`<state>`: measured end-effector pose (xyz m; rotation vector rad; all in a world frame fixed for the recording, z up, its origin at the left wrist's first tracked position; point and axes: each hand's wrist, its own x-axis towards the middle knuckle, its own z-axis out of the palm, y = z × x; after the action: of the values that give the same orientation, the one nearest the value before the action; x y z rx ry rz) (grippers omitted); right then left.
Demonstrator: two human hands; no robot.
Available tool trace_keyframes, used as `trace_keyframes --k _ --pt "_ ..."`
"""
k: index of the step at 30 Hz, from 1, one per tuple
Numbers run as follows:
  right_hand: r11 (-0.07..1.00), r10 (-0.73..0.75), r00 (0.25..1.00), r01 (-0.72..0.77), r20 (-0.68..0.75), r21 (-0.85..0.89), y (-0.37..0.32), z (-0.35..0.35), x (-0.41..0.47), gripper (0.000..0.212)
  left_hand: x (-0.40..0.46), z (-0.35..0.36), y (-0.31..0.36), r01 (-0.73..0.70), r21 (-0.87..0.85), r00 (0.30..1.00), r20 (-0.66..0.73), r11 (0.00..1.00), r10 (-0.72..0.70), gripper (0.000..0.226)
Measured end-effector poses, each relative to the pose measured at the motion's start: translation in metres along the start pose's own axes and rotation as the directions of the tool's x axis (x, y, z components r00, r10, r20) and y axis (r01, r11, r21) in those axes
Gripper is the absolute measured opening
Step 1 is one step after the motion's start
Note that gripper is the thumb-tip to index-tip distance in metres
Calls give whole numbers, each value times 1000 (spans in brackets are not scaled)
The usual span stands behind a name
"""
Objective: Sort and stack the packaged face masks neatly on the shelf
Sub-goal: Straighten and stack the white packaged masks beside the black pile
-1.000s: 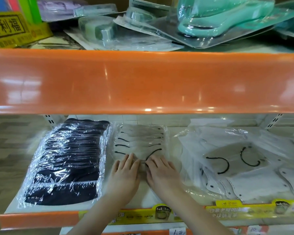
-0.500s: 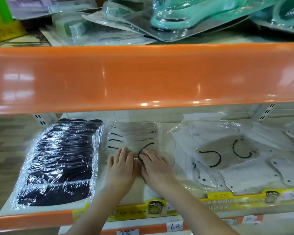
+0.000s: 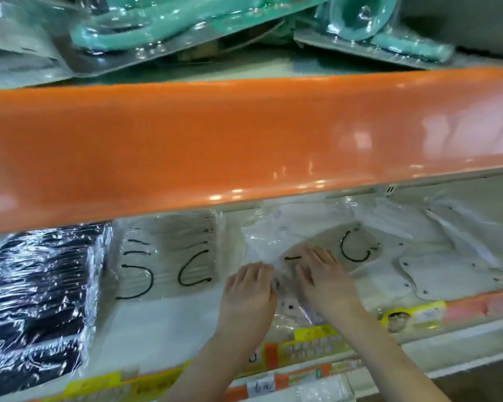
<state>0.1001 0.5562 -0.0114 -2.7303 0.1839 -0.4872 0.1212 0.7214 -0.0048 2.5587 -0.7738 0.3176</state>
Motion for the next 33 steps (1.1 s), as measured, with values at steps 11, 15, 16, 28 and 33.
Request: trace_keyframes --k 11,15,16,28,33 --pt "989 -122 969 137 216 -55 63 -23 -18 55 23 44 59 -55 71 956 291 996 32 51" --pt "989 -133 950 145 283 -24 73 -25 -16 57 21 48 58 -50 141 938 345 989 -2 61" --pt "989 -141 960 148 243 -9 73 -26 -16 52 21 49 57 -52 140 941 339 989 1 60" --pt "977 -162 987 162 -10 141 91 -17 -22 31 31 26 54 65 29 957 281 997 -70 34" --pt "995 -102 987 101 -123 -16 99 -27 -20 25 24 17 40 130 -18 977 169 991 -126 45"
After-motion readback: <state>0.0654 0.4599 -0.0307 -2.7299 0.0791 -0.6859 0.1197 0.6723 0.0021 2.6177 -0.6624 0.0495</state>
